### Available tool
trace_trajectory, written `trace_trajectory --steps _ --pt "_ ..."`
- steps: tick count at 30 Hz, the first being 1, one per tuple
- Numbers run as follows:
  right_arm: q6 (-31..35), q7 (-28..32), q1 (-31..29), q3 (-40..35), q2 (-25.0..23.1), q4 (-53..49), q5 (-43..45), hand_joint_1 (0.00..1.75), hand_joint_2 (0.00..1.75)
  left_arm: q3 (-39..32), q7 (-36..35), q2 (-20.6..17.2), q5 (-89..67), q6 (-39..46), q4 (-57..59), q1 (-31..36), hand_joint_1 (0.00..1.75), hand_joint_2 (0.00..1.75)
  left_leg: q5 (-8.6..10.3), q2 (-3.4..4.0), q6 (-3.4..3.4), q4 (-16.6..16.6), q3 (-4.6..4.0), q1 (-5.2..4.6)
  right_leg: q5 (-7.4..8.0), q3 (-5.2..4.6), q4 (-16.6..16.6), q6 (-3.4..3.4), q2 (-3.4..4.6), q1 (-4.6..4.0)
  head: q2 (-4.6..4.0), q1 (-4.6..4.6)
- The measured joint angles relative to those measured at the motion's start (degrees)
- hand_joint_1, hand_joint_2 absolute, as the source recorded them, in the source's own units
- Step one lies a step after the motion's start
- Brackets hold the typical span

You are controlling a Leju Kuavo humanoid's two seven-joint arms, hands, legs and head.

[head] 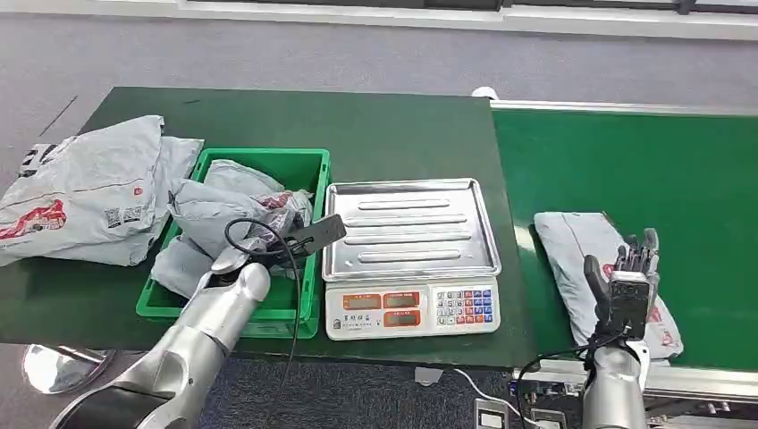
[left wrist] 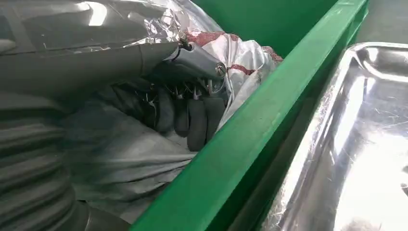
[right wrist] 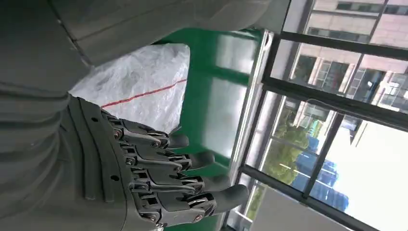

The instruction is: Moved the parcel from conveyor to table for the left to box.

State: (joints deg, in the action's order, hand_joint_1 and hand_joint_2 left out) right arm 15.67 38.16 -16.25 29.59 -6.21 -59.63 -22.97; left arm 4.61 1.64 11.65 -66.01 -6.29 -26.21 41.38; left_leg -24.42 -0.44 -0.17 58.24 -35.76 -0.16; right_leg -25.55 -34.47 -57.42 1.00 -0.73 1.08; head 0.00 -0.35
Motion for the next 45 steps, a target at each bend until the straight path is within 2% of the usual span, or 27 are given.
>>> trace_trajectory --steps 1,2,5,7,8,9,11,12,13,16,18,23,39,40,43,45 --pt "0.02 0.00 -0.01 0.00 -0.04 -0.04 0.00 0.00 1.75 0.00 0.00 0.00 0.00 0.02 0.06 0.03 0.00 1.75 0.00 0.00 0.00 0.00 0.00 0.00 0.00 0.00 0.00 0.00 0.00 0.00 0.00 0.00" --pt "0.02 0.00 0.00 0.00 -0.04 -0.04 0.00 0.00 1.75 0.00 0.00 0.00 0.00 0.02 0.11 0.04 0.00 0.00 0.00 0.00 0.00 0.00 0.00 0.00 0.00 0.00 0.00 0.00 0.00 0.00 0.00 0.02" --pt "0.00 0.02 0.02 0.00 -0.09 -0.04 0.02 0.00 1.75 0.00 0.18 0.02 0.29 0.42 0.15 0.03 0.00 0.00 0.00 0.00 0.00 0.01 0.02 0.00 0.00 -0.01 0.00 0.00 0.00 0.00 0.00 0.02" --pt "-0.11 0.16 0.35 0.00 -0.31 -0.64 0.35 0.00 1.75 -0.99 5.72 1.05 7.06 6.68 -3.12 -2.78 0.00 0.00 0.03 -0.05 0.04 0.00 0.02 -0.06 0.00 0.03 -0.02 0.00 -0.03 0.07 0.00 0.02" --pt "0.04 -0.77 0.67 0.00 -0.53 -1.24 0.16 0.00 1.75 -2.06 11.74 1.09 13.97 9.96 -8.70 -5.75 0.00 0.00 0.06 -0.12 0.07 0.00 -0.04 -0.05 -0.01 -0.03 -0.02 0.01 -0.08 0.05 0.00 0.02" --pt "0.50 -3.25 0.82 0.00 -0.68 -1.55 -1.14 0.00 1.75 -3.26 20.89 1.11 24.56 11.52 -15.37 -8.68 0.00 0.00 0.08 -0.24 0.08 0.02 -0.18 0.01 -0.03 -0.09 -0.03 0.01 -0.18 0.01 0.00 0.00" --pt "1.11 -12.09 0.41 0.00 -0.66 -1.44 -5.64 0.00 1.75 -3.78 37.27 2.09 48.83 11.63 -26.36 -12.46 0.00 0.00 0.06 -0.34 0.08 0.01 -0.25 -0.01 -0.07 -0.06 0.00 0.03 -0.25 0.02 0.00 0.02" --pt "1.13 -14.61 0.14 0.00 -0.63 -1.31 -7.02 0.00 1.75 -3.78 41.85 2.45 57.32 11.74 -30.07 -13.82 0.00 0.00 0.00 -0.28 0.09 0.01 -0.22 -0.04 -0.09 -0.05 0.01 0.07 -0.16 0.07 0.00 0.02" --pt "1.13 -15.59 -0.05 0.00 -0.53 -1.18 -7.52 0.00 1.75 -3.78 43.33 2.91 63.41 11.98 -33.36 -15.00 0.00 0.00 -0.07 -0.20 0.11 0.02 -0.19 -0.07 -0.10 -0.06 0.03 0.08 -0.06 0.09 0.00 0.02" --pt "1.11 -16.55 -0.59 0.00 -0.17 -0.81 -8.11 0.00 1.75 -3.93 39.51 3.19 64.19 12.85 -39.13 -17.58 0.00 0.00 -0.14 -0.10 0.19 0.02 -0.18 -0.09 -0.09 -0.09 0.09 0.12 -0.05 0.09 0.00 0.00" --pt "1.11 -16.72 -0.88 0.00 0.18 -0.55 -8.26 0.00 1.75 -3.96 38.99 3.39 58.18 13.03 -41.88 -18.64 0.00 0.00 -0.12 -0.17 0.20 0.02 -0.19 -0.08 -0.12 -0.07 0.08 0.15 -0.15 0.08 0.00 0.02" --pt "1.11 -16.74 -1.11 -0.02 0.20 -0.22 -8.31 0.00 1.75 -3.96 38.77 3.43 56.65 13.27 -44.83 -19.54 0.00 0.00 -0.10 -0.10 0.16 0.01 -0.15 -0.06 -0.11 -0.07 0.04 0.15 -0.06 0.06 0.00 0.00" --pt "1.07 -17.18 -1.22 -0.02 0.20 0.11 -8.72 0.00 1.75 -3.96 38.58 3.45 56.65 13.27 -47.34 -20.33 0.00 0.00 -0.09 -0.12 0.13 0.01 -0.15 -0.05 -0.11 -0.06 0.04 0.15 -0.06 0.06 0.00 0.00" --pt "0.39 -19.47 -1.48 -0.09 0.29 0.24 -10.94 0.00 1.75 -3.96 38.58 3.45 57.14 13.13 -47.32 -20.33 0.00 1.75 -0.09 -0.11 0.13 0.01 -0.15 -0.05 -0.11 -0.06 0.04 0.15 -0.06 0.06 0.00 0.02" --pt "-2.76 -36.22 -3.48 -3.01 3.71 4.71 -25.04 0.00 1.75 -3.89 38.49 3.45 60.24 13.05 -47.32 -20.47 0.00 1.75 -0.08 -0.06 0.14 0.02 -0.15 -0.07 -0.09 -0.07 0.04 0.17 -0.03 0.08 0.00 0.00" --pt "-2.95 -36.08 -4.80 -3.96 5.34 7.24 -26.54 0.00 1.75 -3.63 38.51 3.41 61.16 14.38 -48.37 -20.95 0.00 1.75 -0.07 -0.09 0.14 0.02 -0.16 -0.08 -0.07 -0.07 0.04 0.20 -0.05 0.10 0.00 0.02"
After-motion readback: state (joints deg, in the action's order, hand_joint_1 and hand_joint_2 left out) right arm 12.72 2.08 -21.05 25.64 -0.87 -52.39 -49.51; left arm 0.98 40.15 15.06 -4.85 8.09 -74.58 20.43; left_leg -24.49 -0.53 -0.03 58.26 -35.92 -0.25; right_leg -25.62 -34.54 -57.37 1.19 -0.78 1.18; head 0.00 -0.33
